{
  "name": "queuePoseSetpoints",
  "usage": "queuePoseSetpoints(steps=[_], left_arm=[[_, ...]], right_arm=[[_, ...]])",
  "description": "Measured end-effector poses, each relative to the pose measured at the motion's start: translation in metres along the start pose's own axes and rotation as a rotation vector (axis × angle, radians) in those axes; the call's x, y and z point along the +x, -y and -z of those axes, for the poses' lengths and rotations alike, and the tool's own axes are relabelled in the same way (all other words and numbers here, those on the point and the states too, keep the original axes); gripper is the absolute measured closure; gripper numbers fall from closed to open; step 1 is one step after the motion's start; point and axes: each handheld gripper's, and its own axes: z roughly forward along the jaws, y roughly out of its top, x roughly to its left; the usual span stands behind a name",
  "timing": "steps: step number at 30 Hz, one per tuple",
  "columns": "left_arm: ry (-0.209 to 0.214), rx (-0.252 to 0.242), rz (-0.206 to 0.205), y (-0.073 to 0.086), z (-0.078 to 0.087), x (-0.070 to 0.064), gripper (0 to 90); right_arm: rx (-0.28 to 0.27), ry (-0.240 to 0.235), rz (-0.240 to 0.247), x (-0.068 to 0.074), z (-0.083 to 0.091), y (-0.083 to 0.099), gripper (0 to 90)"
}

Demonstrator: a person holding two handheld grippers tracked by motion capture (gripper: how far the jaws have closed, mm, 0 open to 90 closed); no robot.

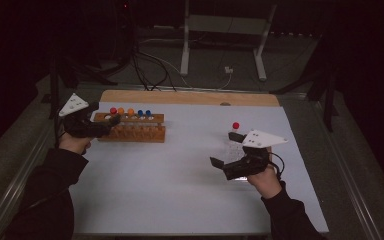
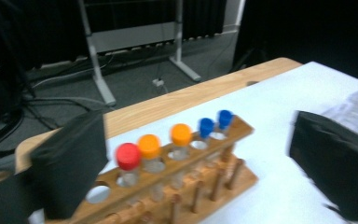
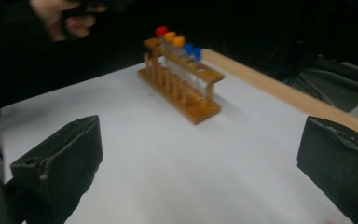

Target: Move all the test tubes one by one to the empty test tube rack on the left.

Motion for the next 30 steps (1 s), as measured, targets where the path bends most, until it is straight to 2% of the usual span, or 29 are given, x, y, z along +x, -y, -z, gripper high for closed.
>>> queuePoseSetpoints(steps=[5,7,10,13,16,18,22,25,28,30], left_arm=[[0.078,-0.013,-0.041,0.01,0.01,-0.025,1.6],[0.104,-0.019,-0.054,0.015,0.013,-0.035,1.3],[0.159,-0.02,-0.069,0.027,0.016,-0.051,0.6],[0.195,-0.017,-0.08,0.038,0.017,-0.064,0.6],[0.235,-0.015,-0.069,0.048,0.016,-0.075,0.5],[0.25,-0.007,-0.081,0.054,0.014,-0.082,0.6],[0.274,-0.002,-0.087,0.061,0.013,-0.09,0.6],[0.282,0.003,-0.083,0.064,0.014,-0.093,0.6],[0.294,0.009,-0.076,0.066,0.014,-0.094,0.6],[0.294,0.015,-0.077,0.068,0.014,-0.094,0.6]], right_arm=[[-0.029,0.05,0.005,-0.02,0.009,-0.006,0.0],[-0.03,0.085,0.003,-0.029,0.011,-0.006,0.0],[-0.026,0.14,-0.004,-0.044,0.013,-0.004,0.0],[-0.019,0.183,-0.012,-0.059,0.013,0.003,0.0],[0.002,0.217,-0.036,-0.074,0.01,0.012,0.1],[0.013,0.224,-0.052,-0.082,0.008,0.019,0.1],[0.08,0.246,-0.114,-0.097,-0.003,0.037,0.3],[0.113,0.265,-0.128,-0.102,-0.01,0.048,10.4],[0.136,0.266,-0.142,-0.107,-0.016,0.056,18.2],[0.157,0.26,-0.148,-0.111,-0.021,0.06,26.7]])
